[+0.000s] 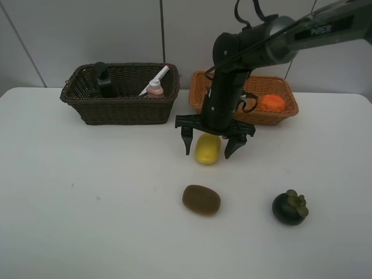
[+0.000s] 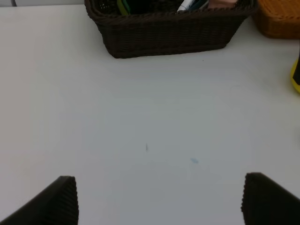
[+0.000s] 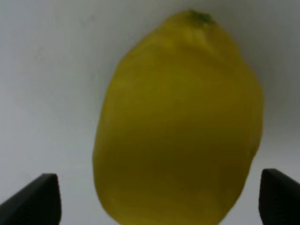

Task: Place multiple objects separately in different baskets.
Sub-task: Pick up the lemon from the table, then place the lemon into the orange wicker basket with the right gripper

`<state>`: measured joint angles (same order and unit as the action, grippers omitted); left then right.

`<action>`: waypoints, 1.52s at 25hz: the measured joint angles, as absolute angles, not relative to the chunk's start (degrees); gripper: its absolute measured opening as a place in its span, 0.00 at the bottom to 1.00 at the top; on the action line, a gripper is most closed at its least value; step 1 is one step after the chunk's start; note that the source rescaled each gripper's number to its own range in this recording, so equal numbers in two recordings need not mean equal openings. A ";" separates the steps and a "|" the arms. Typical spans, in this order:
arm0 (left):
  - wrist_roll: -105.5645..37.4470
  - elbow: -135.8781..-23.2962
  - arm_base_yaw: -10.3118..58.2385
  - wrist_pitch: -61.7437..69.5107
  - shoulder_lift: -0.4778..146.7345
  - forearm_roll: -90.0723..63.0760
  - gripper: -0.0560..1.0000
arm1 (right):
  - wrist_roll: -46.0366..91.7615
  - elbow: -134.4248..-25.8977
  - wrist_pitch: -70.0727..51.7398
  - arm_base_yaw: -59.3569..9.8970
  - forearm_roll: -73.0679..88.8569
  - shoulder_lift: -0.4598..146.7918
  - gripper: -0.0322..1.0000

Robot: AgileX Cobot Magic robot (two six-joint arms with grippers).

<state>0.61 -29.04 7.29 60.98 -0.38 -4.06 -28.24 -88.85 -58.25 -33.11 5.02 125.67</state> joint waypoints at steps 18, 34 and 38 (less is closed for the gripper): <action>0.61 -29.04 7.29 60.98 -0.38 -4.06 0.91 | -27.42 -88.79 -57.84 -33.11 3.52 128.49 0.09; 0.61 -29.04 7.29 60.98 -0.38 -4.06 0.91 | -25.26 -90.84 -59.26 -29.58 -10.07 118.20 0.09; 0.61 -29.04 7.29 60.98 -0.38 -4.06 0.91 | -20.91 -94.39 -56.04 -23.89 -9.77 119.57 0.09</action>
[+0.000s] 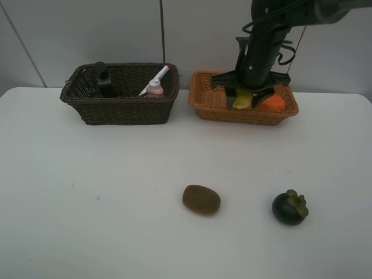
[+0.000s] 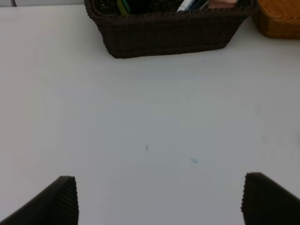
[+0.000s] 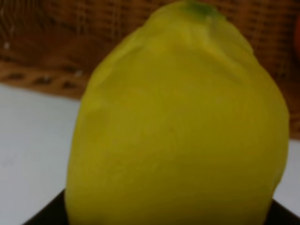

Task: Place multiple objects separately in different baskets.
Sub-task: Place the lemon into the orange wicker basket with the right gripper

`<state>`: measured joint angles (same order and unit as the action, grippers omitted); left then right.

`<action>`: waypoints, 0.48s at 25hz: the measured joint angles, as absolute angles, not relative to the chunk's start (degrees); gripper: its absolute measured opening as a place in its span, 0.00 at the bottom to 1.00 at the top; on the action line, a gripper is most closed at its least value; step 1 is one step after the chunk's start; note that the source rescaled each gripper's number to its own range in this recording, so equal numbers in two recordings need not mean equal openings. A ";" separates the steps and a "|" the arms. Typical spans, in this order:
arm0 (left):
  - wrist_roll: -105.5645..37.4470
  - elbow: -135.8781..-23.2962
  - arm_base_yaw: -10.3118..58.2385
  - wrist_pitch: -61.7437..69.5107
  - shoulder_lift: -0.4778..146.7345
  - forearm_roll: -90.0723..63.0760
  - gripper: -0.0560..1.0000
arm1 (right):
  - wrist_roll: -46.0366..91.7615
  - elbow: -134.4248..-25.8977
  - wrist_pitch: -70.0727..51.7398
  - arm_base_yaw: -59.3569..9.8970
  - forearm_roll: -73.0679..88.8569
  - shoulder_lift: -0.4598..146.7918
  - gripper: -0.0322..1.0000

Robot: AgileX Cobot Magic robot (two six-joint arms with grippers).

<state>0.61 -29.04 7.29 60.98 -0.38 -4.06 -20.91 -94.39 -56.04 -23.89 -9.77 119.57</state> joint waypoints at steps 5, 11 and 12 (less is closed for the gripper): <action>0.61 -29.04 7.29 60.98 -0.38 -4.06 0.91 | -14.74 -98.46 -49.14 -18.61 -7.33 123.81 0.09; 0.61 -29.04 7.29 60.98 -0.38 -4.06 0.91 | -13.11 -103.06 -47.95 -16.46 -7.08 128.38 0.39; 0.61 -29.04 7.29 60.98 -0.38 -4.06 0.91 | -13.11 -103.06 -47.95 -16.46 -7.08 128.38 0.39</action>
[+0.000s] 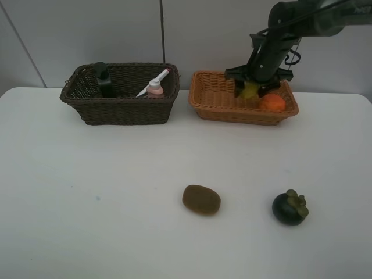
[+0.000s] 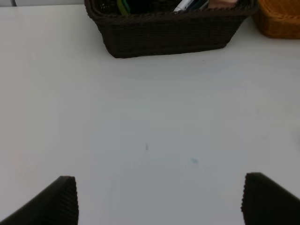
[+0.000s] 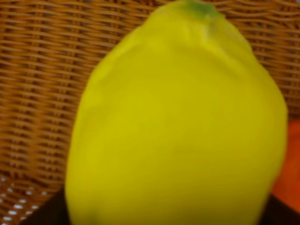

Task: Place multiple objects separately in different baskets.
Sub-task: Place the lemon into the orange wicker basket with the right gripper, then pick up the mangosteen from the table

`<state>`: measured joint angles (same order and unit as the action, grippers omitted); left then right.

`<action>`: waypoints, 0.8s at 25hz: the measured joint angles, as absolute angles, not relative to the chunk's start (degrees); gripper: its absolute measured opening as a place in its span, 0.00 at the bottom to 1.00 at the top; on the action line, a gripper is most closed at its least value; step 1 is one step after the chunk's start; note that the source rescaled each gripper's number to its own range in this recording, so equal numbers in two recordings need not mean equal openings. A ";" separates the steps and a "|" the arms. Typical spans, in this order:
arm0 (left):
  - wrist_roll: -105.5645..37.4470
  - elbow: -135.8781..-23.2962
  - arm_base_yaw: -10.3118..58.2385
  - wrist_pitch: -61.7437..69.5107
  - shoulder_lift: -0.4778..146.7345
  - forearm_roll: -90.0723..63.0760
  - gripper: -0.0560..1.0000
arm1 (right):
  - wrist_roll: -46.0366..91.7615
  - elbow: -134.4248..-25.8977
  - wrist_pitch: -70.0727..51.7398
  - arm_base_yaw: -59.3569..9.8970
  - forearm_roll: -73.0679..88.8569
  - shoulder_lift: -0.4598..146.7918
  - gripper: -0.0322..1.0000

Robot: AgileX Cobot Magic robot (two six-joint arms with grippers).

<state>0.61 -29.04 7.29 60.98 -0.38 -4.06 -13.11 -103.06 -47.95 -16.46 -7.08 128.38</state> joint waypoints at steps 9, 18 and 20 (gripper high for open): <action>0.61 -29.04 7.29 60.98 -0.38 -4.06 0.91 | -12.71 -103.69 -52.64 -16.46 -8.29 128.61 0.96; 0.61 -29.04 7.29 60.98 -0.38 -4.06 0.91 | -11.48 -103.12 -69.22 -16.46 -6.51 120.51 0.96; 0.61 -29.04 7.29 60.98 -0.38 -4.06 0.91 | -11.28 -99.96 -69.26 -16.46 -6.30 117.63 0.96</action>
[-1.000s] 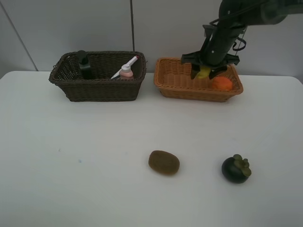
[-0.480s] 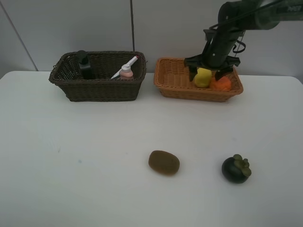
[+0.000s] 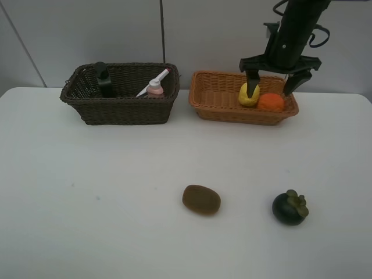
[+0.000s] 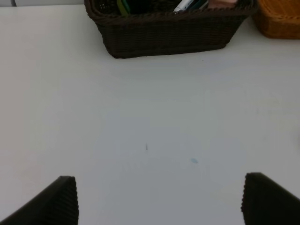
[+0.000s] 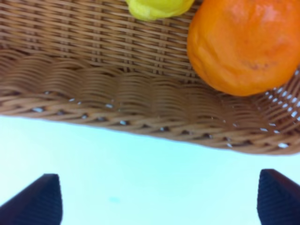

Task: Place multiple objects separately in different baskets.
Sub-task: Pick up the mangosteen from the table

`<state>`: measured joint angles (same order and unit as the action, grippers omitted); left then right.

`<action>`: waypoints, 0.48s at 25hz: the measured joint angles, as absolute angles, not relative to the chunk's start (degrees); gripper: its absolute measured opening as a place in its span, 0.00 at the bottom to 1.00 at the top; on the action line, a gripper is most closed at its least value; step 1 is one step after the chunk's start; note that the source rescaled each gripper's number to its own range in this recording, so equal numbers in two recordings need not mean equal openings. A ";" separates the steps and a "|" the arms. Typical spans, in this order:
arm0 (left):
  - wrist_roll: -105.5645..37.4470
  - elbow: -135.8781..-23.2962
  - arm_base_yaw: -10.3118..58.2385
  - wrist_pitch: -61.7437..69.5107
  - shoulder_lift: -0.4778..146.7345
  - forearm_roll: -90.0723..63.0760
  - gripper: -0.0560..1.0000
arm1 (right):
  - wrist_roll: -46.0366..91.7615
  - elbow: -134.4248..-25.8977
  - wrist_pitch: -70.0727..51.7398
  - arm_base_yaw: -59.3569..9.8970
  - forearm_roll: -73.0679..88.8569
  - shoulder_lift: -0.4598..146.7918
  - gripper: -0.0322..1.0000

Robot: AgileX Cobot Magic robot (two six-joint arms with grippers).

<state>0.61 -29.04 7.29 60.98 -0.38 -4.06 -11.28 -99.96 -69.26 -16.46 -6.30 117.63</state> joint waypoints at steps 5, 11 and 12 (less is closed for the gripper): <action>0.61 -29.04 7.29 60.98 -0.38 -4.06 0.91 | -10.98 -87.49 -69.51 -16.46 -6.85 107.57 0.96; 0.61 -29.04 7.29 60.98 -0.38 -4.06 0.91 | -12.61 -67.55 -68.79 -16.46 -4.53 95.18 0.96; 0.61 -29.04 7.29 60.98 -0.38 -4.06 0.91 | -13.23 -65.00 -67.57 -16.46 -3.96 93.43 0.96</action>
<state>0.61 -29.04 7.29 60.98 -0.38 -4.06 -13.23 -65.00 -67.57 -16.46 -3.96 93.43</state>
